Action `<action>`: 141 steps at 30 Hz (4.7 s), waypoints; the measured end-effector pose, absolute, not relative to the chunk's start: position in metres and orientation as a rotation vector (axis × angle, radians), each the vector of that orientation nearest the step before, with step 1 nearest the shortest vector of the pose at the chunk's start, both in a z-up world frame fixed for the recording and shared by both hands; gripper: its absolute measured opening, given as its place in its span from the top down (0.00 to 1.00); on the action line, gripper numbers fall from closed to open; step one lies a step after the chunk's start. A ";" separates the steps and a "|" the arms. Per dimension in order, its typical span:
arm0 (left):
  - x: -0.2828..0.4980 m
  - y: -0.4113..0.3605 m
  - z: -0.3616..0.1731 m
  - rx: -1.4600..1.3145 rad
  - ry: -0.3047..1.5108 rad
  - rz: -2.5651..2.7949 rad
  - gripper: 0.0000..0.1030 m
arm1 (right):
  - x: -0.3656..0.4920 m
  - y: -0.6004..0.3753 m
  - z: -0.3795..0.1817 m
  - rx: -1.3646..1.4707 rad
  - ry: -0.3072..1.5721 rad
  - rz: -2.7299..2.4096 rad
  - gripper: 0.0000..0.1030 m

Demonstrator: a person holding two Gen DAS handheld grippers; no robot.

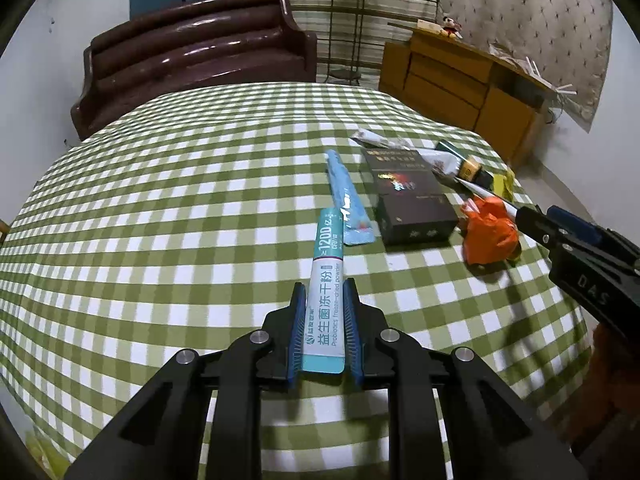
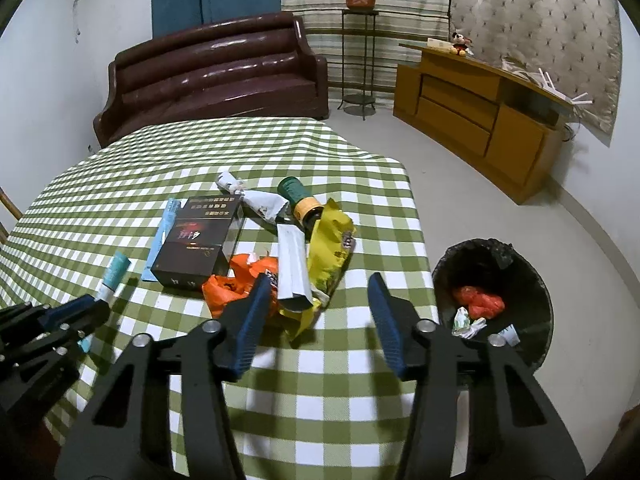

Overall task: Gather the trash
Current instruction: 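Lower the right gripper toward the white packet beside the orange bag, then carry the toothpaste tube and white packet over the bin and open both grippers, then grasp the yellow snack bag with the right gripper while the left gripper approaches the orange bag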

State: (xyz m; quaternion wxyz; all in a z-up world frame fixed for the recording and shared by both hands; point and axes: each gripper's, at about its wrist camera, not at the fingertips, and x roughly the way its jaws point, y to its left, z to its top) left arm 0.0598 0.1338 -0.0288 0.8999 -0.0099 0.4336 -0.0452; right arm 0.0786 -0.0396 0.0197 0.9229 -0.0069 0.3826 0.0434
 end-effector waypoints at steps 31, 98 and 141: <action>0.068 0.159 -0.030 -0.065 0.892 -0.049 0.80 | 0.073 -0.026 0.028 -0.016 0.768 0.145 0.90; 0.142 -0.191 -0.031 0.230 0.845 -0.410 0.78 | 0.072 -0.311 -0.017 0.240 0.706 -0.216 0.81; 0.097 -0.010 0.005 0.118 0.818 -0.174 0.42 | 0.062 -0.183 0.020 0.170 0.716 -0.021 0.51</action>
